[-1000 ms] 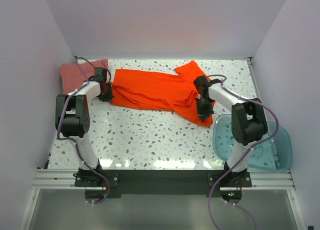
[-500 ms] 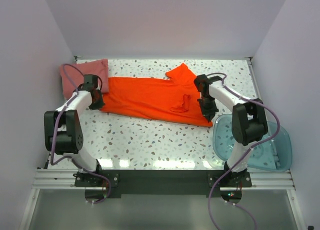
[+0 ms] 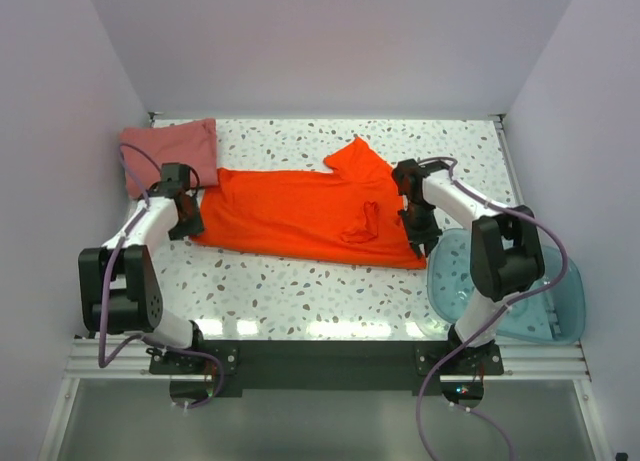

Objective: Fold and stack the t-shirts
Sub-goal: Fold the tshirt

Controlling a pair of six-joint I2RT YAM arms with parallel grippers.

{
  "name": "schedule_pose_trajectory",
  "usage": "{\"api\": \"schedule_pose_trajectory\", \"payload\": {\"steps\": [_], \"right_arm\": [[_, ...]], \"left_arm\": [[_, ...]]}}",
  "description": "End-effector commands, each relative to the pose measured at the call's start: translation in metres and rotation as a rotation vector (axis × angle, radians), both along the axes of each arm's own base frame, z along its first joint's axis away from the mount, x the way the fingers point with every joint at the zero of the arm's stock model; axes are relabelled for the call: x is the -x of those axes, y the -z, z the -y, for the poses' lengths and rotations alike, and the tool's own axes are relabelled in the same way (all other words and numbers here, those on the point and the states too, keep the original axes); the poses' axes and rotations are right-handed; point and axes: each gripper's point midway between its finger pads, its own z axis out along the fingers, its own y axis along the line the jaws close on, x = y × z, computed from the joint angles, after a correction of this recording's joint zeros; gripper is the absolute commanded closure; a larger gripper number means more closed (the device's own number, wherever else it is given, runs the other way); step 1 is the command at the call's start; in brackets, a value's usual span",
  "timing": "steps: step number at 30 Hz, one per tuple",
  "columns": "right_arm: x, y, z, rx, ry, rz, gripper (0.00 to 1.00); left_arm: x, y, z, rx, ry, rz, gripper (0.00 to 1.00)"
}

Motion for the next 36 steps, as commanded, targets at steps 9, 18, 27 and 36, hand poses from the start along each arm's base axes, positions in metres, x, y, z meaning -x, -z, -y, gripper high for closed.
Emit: {"api": "schedule_pose_trajectory", "payload": {"steps": [9,18,27,36], "right_arm": [[-0.04,-0.085,-0.049,-0.266,-0.038,0.172,0.36],[-0.101,-0.084,-0.103,-0.471,-0.01,0.243,0.28],[-0.142,-0.048,-0.121,-0.478,0.062,0.278,0.23],[-0.145,-0.002,-0.128,-0.422,0.075,0.243,0.23]], "left_arm": [[-0.017,-0.067,0.002,0.003,-0.017,0.172,0.12],[-0.051,-0.059,0.1,0.148,0.194,0.226,0.0],[-0.059,-0.015,0.098,0.108,0.23,0.136,0.0],[-0.046,0.017,0.095,0.099,0.24,0.072,0.0]]}}
